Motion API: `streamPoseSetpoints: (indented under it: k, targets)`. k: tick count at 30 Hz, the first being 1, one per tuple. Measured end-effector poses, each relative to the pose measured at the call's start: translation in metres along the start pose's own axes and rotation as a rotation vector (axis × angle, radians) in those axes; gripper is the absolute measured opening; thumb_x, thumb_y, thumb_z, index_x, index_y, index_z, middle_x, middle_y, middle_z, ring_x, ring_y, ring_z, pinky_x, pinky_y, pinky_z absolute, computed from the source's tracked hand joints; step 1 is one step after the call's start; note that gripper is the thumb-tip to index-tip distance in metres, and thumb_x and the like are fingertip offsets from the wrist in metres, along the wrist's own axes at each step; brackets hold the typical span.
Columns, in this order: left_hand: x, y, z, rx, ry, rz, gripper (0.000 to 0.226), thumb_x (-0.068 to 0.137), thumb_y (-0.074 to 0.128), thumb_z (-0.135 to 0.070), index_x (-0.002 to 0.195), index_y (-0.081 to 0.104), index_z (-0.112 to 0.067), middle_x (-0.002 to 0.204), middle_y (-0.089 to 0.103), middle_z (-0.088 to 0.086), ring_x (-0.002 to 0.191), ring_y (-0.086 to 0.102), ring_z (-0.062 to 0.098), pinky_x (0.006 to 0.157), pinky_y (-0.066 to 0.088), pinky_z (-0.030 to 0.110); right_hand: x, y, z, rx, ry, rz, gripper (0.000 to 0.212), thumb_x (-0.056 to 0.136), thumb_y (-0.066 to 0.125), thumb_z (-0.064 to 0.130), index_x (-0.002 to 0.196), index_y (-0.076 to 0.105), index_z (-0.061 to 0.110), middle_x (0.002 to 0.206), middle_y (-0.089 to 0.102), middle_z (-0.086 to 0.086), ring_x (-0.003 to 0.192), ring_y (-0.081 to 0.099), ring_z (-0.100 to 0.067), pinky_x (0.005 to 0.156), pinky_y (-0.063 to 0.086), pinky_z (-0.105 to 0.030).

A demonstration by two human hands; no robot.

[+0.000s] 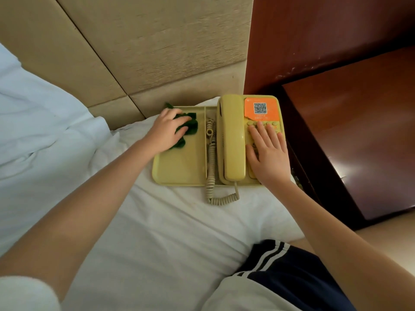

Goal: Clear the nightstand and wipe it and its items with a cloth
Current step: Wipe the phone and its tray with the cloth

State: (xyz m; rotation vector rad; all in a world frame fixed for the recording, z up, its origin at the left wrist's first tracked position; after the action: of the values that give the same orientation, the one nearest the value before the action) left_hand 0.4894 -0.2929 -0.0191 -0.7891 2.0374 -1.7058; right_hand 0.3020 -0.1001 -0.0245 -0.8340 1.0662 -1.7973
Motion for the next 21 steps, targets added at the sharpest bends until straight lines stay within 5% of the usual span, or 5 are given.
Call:
streamPoseSetpoints:
  k: [3,7,12,17,21]
  targets:
    - [-0.034,0.001,-0.016,-0.023,0.171,0.062,0.034,0.092,0.056,-0.023,0.122,0.062,-0.009,0.12,0.056,0.019,0.111,0.049,0.036,0.098,0.037,0.045,0.0,0.0,0.001,-0.015,0.003,0.028,0.05,0.101,0.035,0.034,0.149,0.024,0.022,0.157,0.017,0.0,0.146,0.006,-0.021,0.116,-0.006,-0.033]
    - [-0.079,-0.003,-0.028,-0.11,0.388,0.186,0.045,0.096,0.039,-0.042,0.117,0.066,-0.014,0.116,0.058,0.01,0.108,0.046,0.02,0.098,0.033,0.029,-0.001,0.0,0.001,-0.001,-0.004,0.019,0.051,0.101,0.036,0.034,0.149,0.024,0.022,0.157,0.017,0.0,0.146,0.006,-0.021,0.115,-0.007,-0.032]
    - [-0.067,-0.006,-0.019,-0.085,0.477,0.273,0.04,0.093,0.045,-0.039,0.118,0.066,-0.016,0.116,0.057,0.012,0.107,0.046,0.018,0.096,0.033,0.025,0.0,0.003,-0.001,-0.011,0.0,0.029,0.051,0.101,0.035,0.036,0.149,0.023,0.023,0.157,0.016,0.0,0.146,0.005,-0.021,0.115,-0.008,-0.032]
    - [-0.007,-0.002,0.004,-0.021,0.058,-0.033,0.032,0.091,0.059,-0.017,0.121,0.063,-0.008,0.117,0.056,0.019,0.109,0.051,0.037,0.094,0.043,0.045,0.0,0.003,-0.002,-0.01,-0.006,0.026,0.057,0.095,0.025,0.042,0.148,0.027,0.021,0.156,0.02,-0.001,0.146,0.009,-0.022,0.114,-0.008,-0.031]
    - [0.01,0.008,0.002,0.011,-0.225,-0.142,0.034,0.095,0.052,-0.02,0.126,0.059,-0.008,0.126,0.052,0.015,0.118,0.045,0.033,0.097,0.037,0.04,0.001,0.003,-0.002,-0.011,-0.017,-0.008,0.055,0.095,0.029,0.039,0.147,0.031,0.019,0.154,0.026,-0.003,0.145,0.014,-0.025,0.114,-0.007,-0.03]
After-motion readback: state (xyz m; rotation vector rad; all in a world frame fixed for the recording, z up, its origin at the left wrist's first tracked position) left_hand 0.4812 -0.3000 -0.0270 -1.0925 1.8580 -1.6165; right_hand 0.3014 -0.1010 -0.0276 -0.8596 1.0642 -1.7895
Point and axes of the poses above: each hand's wrist, its own x-axis towards the middle knuckle, its own y-axis out of the palm, z = x × y, the point moved 4 cm from there along x, towards the middle knuckle
